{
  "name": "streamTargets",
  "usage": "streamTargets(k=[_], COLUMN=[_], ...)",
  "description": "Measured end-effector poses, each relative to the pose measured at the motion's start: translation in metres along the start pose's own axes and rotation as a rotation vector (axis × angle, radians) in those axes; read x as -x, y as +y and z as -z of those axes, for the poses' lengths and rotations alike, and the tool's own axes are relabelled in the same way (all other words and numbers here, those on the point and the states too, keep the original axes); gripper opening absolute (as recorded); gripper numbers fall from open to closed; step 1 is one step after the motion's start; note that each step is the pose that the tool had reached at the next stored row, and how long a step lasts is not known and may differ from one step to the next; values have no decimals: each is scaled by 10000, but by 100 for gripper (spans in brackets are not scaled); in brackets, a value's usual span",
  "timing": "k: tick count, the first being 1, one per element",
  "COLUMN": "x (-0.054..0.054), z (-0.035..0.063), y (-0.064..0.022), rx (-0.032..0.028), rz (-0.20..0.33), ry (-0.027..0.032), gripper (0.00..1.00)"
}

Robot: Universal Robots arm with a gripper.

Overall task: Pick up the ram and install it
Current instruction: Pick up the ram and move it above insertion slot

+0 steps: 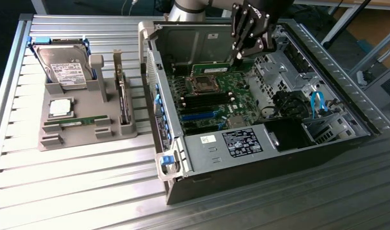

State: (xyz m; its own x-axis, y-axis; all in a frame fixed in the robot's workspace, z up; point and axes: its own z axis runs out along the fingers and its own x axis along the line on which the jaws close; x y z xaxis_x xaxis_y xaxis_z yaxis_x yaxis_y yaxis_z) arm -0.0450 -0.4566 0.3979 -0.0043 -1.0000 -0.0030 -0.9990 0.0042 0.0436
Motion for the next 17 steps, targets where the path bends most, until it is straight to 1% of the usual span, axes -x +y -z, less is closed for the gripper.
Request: streamTargets(k=[3, 6, 12, 17], x=[2, 77, 169, 275], z=[1, -1, -4, -8], y=[-8, -7, -7, -7], rx=[1, 1, 0, 0], rz=[-1, 0, 0, 0], ry=[1, 1, 0, 0], gripper=[12, 12, 12, 12])
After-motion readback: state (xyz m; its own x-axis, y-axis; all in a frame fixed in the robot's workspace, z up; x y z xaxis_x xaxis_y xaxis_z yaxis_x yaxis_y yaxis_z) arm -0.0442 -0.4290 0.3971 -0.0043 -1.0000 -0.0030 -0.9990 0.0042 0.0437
